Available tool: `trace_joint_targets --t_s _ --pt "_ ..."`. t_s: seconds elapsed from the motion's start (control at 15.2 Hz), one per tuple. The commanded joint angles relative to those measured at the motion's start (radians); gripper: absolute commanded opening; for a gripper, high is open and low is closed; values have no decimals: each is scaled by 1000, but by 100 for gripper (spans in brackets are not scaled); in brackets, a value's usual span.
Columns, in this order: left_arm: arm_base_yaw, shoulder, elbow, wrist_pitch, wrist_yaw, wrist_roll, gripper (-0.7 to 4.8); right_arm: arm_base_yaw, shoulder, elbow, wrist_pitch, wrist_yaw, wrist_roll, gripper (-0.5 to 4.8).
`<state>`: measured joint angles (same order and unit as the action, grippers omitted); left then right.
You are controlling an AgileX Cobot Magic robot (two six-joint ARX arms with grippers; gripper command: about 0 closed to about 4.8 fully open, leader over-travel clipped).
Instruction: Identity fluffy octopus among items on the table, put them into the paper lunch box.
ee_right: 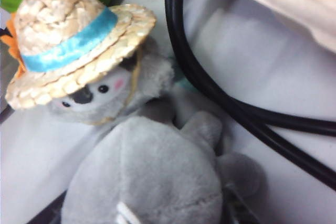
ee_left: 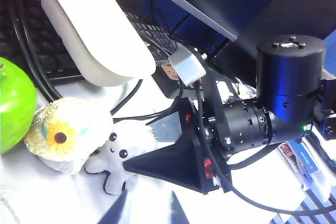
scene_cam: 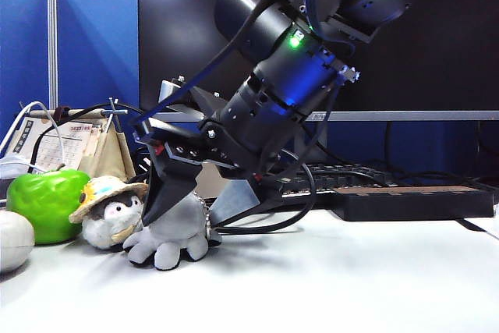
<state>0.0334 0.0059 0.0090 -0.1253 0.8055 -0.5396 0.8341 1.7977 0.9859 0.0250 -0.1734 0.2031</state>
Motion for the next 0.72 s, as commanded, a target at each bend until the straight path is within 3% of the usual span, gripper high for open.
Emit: trace_joint_targets --t_s 0.07,0.26,0.72 --pt "0 -3 0 -16 6 1 98 0 -2 3 8 26 -2 353" --pt "0 -3 0 -16 6 1 98 -1 -2 3 8 26 -2 278" --pt "0 -3 0 -16 6 8 98 -6 -2 3 5 26 -1 269"
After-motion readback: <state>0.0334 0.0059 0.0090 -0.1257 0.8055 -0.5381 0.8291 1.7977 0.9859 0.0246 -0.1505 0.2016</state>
